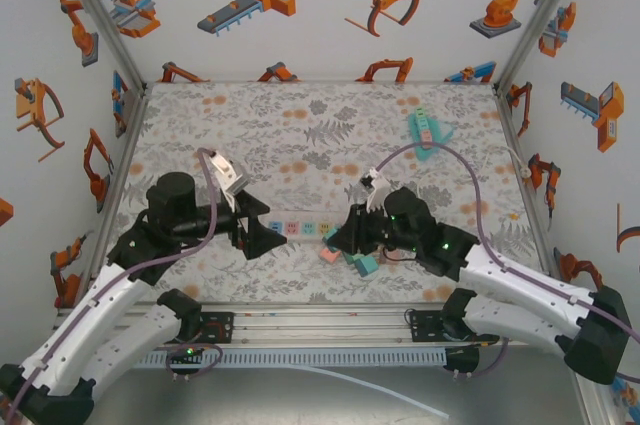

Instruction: Pull the plug off the socket

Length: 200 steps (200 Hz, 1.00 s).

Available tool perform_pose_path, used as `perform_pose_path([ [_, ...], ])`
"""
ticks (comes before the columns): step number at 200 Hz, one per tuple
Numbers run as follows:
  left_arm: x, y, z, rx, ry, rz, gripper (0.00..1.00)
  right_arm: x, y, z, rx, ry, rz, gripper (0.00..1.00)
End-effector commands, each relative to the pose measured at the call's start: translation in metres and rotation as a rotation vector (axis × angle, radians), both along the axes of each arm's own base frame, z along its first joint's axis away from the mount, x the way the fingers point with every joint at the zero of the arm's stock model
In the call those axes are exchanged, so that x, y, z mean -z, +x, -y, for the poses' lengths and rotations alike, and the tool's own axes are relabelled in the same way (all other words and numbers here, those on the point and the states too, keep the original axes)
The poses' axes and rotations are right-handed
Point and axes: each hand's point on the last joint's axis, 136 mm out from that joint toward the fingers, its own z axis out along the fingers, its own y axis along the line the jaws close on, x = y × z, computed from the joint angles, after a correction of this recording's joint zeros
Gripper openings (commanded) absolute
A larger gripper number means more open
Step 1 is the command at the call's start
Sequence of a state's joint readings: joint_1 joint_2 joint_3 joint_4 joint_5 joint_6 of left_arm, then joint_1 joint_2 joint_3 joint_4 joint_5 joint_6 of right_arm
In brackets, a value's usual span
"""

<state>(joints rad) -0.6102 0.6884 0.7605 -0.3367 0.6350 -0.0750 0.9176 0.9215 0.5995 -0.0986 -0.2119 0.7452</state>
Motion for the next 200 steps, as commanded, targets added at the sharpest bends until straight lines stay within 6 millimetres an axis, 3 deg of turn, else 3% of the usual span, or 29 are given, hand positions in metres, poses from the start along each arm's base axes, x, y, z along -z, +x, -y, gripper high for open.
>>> perform_pose_path([
  [1, -0.009, -0.036, 0.008, 0.215, 0.024, 0.145, 0.96, 0.036, -0.007, 0.006, 0.06, -0.024, -0.178, 0.2],
  [14, -0.005, -0.047, 0.013, 0.277, 0.042, 0.185, 1.0, 0.054, -0.01, 0.005, 0.054, -0.043, -0.21, 0.2],
  [35, 0.006, -0.06, 0.019, 0.355, 0.074, 0.233, 0.97, 0.077, -0.01, 0.005, 0.056, -0.075, -0.236, 0.2],
  [81, 0.025, -0.064, 0.032, 0.396, 0.139, 0.245, 0.97, 0.112, -0.009, 0.002, 0.067, -0.134, -0.263, 0.24],
  [150, 0.035, -0.06, 0.036, 0.396, 0.177, 0.246, 0.97, 0.124, -0.012, -0.004, 0.058, -0.15, -0.269, 0.42],
  [200, 0.039, -0.057, 0.035, 0.377, 0.191, 0.24, 0.97, 0.122, -0.012, 0.005, 0.084, -0.164, -0.265, 0.48],
])
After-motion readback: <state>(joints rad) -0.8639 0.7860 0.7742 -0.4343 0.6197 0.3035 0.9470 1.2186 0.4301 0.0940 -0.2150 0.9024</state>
